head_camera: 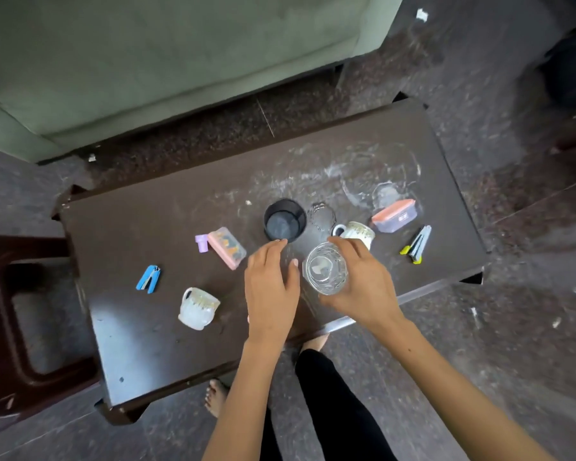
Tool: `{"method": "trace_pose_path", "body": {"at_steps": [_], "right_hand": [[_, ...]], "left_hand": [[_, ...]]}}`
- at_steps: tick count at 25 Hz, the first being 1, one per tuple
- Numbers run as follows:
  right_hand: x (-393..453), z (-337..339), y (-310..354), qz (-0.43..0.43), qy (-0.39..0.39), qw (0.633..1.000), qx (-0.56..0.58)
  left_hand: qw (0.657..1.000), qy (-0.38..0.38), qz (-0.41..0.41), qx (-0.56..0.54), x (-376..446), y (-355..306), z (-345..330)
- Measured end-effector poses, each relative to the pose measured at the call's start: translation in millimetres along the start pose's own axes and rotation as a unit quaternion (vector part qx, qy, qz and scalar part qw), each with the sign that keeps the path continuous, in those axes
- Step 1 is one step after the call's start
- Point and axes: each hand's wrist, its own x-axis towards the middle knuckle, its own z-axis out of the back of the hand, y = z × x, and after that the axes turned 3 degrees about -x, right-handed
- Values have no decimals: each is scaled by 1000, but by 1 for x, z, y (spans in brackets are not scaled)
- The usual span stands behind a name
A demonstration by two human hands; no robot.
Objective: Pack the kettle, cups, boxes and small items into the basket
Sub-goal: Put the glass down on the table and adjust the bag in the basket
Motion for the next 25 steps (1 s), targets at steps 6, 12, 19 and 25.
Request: {"method": "trace_pose_path", "body": {"at_steps": [6, 12, 19, 25], "right_hand": [[59, 26, -28, 9, -21, 1000, 8], [130, 18, -40, 12, -7, 1000, -1], [155, -3, -41, 35, 56, 996, -57], [154, -15, -45, 44, 80, 993, -77]], "left_hand": [[1000, -20, 14, 8, 35, -19, -18], [999, -33, 32, 11, 50, -23, -29], [998, -33, 46, 24, 53, -21, -33], [998, -30, 45, 33, 50, -22, -37]]}}
